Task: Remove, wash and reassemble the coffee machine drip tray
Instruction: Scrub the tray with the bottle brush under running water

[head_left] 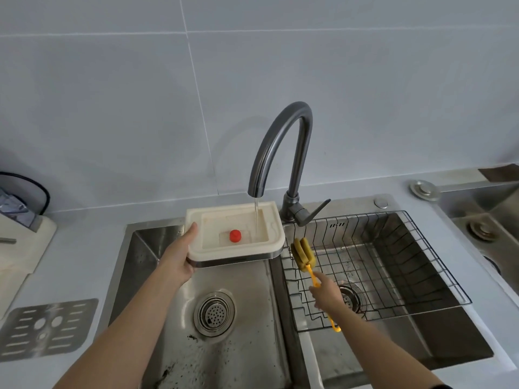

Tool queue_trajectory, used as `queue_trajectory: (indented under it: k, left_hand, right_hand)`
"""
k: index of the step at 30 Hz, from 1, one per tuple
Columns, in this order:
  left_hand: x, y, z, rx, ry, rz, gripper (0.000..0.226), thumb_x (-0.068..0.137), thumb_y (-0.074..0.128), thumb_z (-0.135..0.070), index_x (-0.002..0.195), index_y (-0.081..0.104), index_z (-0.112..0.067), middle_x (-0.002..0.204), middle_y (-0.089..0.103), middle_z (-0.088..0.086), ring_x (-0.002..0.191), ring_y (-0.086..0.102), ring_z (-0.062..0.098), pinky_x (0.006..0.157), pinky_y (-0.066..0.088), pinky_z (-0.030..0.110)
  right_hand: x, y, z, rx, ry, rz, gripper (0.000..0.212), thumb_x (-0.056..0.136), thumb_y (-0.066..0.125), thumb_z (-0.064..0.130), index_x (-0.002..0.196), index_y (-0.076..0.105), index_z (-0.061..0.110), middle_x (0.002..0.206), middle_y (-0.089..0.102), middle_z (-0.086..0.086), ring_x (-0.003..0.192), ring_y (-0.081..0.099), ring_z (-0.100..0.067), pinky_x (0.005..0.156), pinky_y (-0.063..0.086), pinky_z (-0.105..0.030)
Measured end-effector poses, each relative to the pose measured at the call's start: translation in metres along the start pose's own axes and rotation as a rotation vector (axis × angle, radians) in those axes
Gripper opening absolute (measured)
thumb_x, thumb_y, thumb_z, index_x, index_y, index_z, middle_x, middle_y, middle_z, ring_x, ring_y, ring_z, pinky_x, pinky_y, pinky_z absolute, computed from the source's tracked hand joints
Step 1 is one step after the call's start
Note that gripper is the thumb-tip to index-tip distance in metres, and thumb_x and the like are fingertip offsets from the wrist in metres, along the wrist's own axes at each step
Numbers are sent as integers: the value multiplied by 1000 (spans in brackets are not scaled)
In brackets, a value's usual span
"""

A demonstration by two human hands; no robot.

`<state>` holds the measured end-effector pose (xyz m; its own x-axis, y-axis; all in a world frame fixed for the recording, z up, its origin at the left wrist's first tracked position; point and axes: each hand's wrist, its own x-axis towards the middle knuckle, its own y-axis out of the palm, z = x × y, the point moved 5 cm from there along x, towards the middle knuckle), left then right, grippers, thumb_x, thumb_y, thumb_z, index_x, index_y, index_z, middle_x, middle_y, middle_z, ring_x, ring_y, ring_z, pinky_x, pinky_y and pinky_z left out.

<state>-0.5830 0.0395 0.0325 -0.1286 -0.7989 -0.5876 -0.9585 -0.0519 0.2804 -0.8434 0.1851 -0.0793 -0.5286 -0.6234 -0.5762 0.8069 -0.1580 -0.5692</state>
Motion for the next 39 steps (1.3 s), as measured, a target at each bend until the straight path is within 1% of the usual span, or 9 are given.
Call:
queue_trajectory:
  k: [6,8,10,11,13,19,26,34,39]
  left_hand:
    - [7,-2,0,21,14,5,15,90,52,-30,87,59,-17,71,71,0,77,61,18,62,53,33]
    - [8,-3,-1,31,15,0,15,90,53,-31,87,59,-18,70,71,-1,77,61,17,61,53,31]
    - [8,-4,-2,29,16,-13,14,90,53,-29,86,58,-17,82,67,3,78,60,18,67,51,34]
    - [8,-4,-2,32,19,-18,13,90,54,-29,87,58,-17,86,65,4,79,60,19,70,49,36]
    - [8,-5,-3,44,22,-18,13,89,55,-30,89,58,-17,90,64,5,81,60,21,75,49,38]
    - [7,-5,-3,55,23,-28,14,88,57,-30,91,58,-17,91,64,5,82,61,21,72,49,37]
    - [3,-4,-4,40,31,-30,12,89,55,-29,89,57,-17,88,64,5,80,60,20,70,48,36]
    - [2,-7,-3,23,18,-30,14,89,55,-30,92,57,-17,91,65,5,82,61,21,74,49,37]
    - [0,-7,-4,2,14,-31,12,89,56,-29,90,59,-17,92,65,5,83,61,21,88,46,41]
  right_hand:
    - [1,-5,8,-3,11,96,54,93,51,15,142,28,10,98,54,-12,58,54,-15,56,49,-25]
    - [0,-14,18,5,16,117,59,93,51,19,143,24,6,115,53,-16,82,60,-22,64,49,-27]
    - [-2,-26,32,-51,1,119,67,92,53,24,145,18,3,140,41,-20,120,49,-30,88,47,-35]
    - [-2,-32,40,-54,-8,115,72,91,54,25,146,15,2,146,34,-21,130,41,-32,99,41,-38]
    - [-3,-44,61,4,-58,105,79,89,57,25,147,8,3,151,26,-21,137,32,-33,107,33,-41]
    - [-12,-75,131,311,-247,73,93,88,60,23,147,-11,10,157,8,-14,144,15,-31,114,21,-42]
    - [-5,-70,145,418,-253,87,103,87,61,18,144,-24,9,158,-13,-11,146,1,-30,116,13,-42]
    - [7,-62,150,419,-225,90,103,86,60,10,142,-26,7,157,-17,-13,146,1,-33,118,10,-46]
    - [13,-64,154,402,-197,79,102,85,60,4,144,-22,6,158,-8,-17,145,7,-35,116,15,-46]
